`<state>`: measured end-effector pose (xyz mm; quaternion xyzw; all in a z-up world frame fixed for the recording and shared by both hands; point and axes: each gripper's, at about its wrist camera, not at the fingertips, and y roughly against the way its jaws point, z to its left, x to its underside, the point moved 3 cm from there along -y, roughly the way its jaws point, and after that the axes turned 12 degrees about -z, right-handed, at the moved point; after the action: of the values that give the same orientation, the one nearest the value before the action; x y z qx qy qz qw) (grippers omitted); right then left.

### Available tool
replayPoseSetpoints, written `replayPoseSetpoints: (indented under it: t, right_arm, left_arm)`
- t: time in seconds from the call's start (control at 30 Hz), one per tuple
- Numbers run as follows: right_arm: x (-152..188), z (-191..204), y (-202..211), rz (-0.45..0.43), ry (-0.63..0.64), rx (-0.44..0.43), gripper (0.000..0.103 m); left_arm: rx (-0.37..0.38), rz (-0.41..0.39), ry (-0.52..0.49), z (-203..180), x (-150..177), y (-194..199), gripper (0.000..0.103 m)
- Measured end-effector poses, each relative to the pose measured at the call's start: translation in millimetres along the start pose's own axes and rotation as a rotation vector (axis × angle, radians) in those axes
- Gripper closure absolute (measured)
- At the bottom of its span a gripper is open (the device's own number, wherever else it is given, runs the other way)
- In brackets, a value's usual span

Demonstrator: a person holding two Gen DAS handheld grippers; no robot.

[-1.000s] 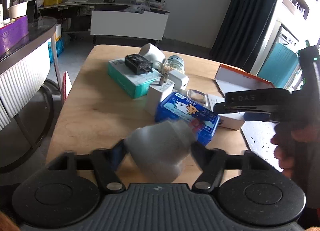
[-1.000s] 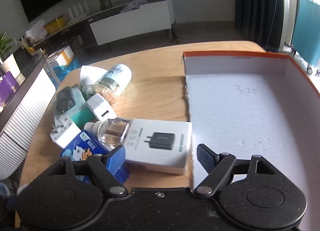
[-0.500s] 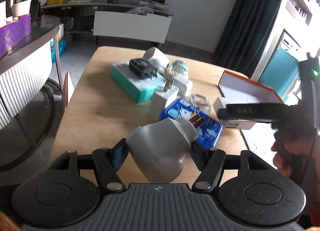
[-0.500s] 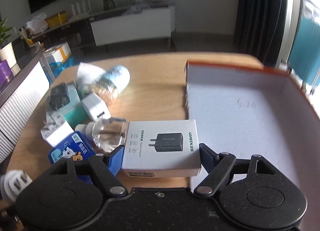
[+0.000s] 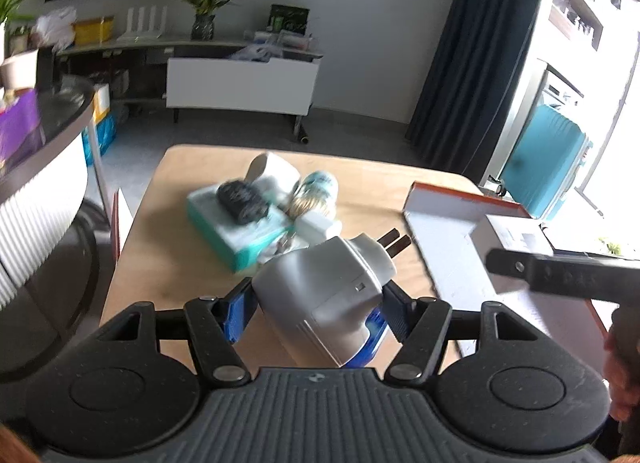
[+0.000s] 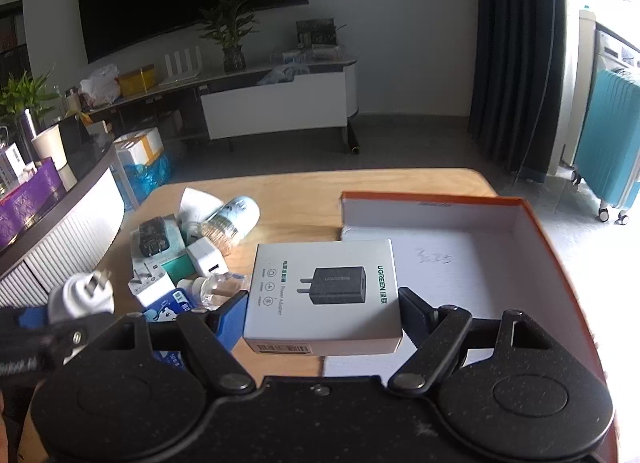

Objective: Organize rigid objects
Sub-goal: 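Carry the adapter and the charger box toward the orange-rimmed tray with both tools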

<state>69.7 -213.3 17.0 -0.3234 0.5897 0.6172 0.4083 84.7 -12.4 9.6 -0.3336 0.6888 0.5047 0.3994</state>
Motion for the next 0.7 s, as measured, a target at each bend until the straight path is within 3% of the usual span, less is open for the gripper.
replayPoseSetpoints:
  t: [0.33, 0.47, 0.7]
  right_arm:
    - [-10.5, -38.7, 26.2, -0.019, -0.017, 0.068, 0.01]
    - [-9.9, -51.2, 30.3, -0.025, -0.003, 0.09, 0.01]
    - [-6.8, -73.7, 29.7, -0.053, -0.036, 0.119, 0.01]
  left_arm:
    - [0.045, -0.032, -0.092, -43.8, -23.9, -18.6, 0.036]
    - [0.066, -0.023, -0.056, -55.0, -20.7, -22.5, 0.036]
    - [0.093, -0.008, -0.091, -74.8, -16.7, -31.0, 0.036]
